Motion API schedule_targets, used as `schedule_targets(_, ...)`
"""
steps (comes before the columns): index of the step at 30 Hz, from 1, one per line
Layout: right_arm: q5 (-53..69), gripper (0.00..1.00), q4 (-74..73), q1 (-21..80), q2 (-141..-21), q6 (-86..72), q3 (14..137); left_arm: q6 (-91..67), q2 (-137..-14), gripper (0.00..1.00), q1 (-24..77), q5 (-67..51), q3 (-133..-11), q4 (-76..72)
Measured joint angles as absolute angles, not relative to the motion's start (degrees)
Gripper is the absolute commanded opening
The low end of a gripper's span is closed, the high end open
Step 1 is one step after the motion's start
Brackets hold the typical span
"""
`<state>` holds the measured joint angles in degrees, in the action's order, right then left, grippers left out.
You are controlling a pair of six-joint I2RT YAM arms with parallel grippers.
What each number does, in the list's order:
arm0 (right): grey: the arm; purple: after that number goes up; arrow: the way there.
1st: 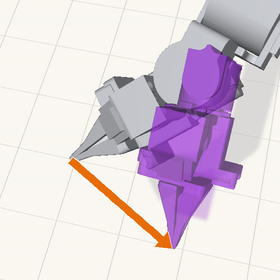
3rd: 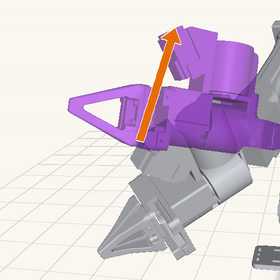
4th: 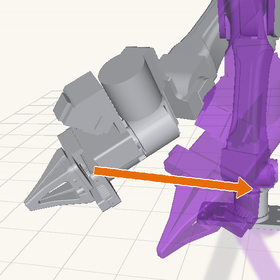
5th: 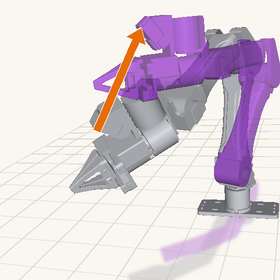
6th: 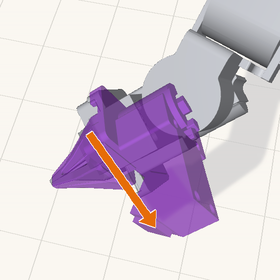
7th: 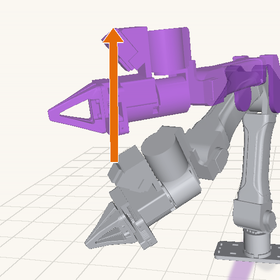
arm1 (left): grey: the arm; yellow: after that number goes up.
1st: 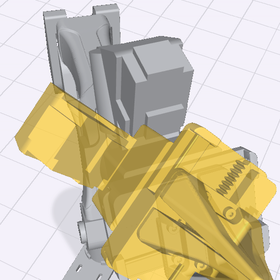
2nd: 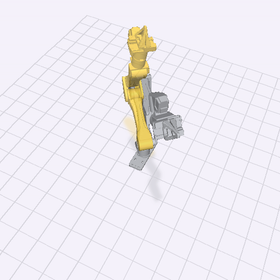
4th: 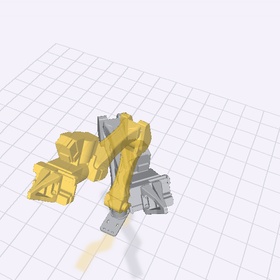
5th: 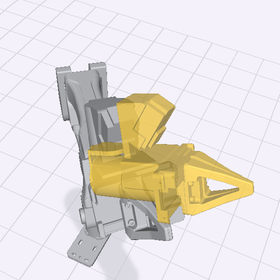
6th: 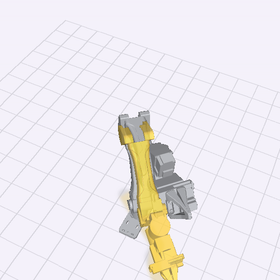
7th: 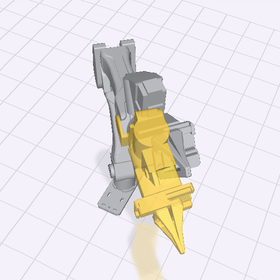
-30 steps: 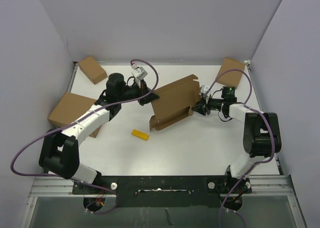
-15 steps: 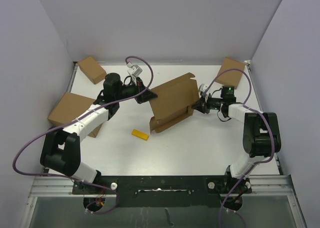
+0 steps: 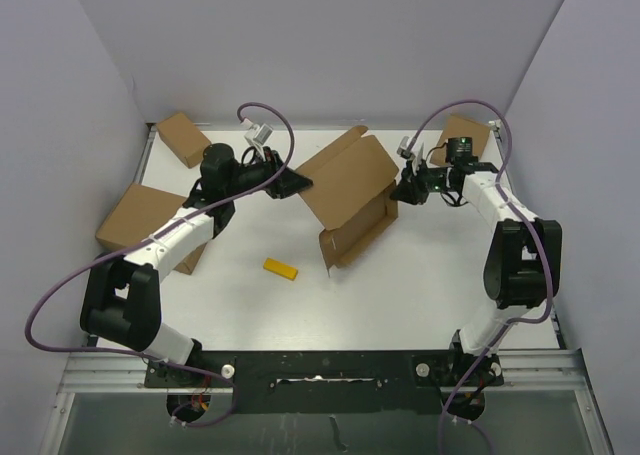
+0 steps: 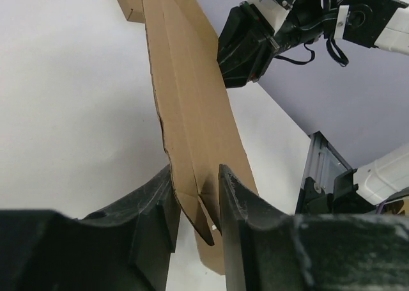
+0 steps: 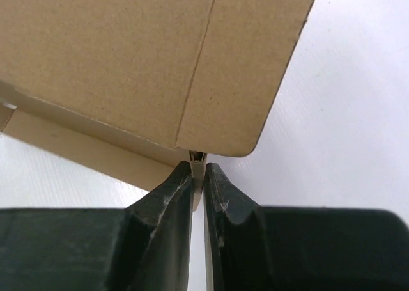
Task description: Fold the paper box
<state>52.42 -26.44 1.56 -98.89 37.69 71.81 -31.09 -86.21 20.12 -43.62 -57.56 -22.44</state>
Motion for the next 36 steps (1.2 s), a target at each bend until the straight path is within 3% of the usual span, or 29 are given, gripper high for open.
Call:
schedule_targets(5, 48.82, 0.01, -39.46, 1.58, -100.64, 40.56, 76.86, -33.1, -86.21, 0.51, 19.94, -43.29, -57.34, -22.52)
schedule_targets(8, 45.95, 0.01, -45.78, 1.58, -101.06, 42.09, 77.14, -34.41, -86.21, 0.56, 19.62, -43.4, -56.47, -22.48)
schedule_targets(25, 32.25, 0.01, -55.72, 5.15, -101.06, 41.82, 77.1, -35.51, -86.21, 0.72, 17.08, -40.18, -52.71, -10.48)
schedule_targets(36, 29.87, 0.01, -56.38, 5.82, -101.06, 41.71, 77.08, -35.99, -91.5, 0.72, 17.63, -41.21, -51.05, -5.34)
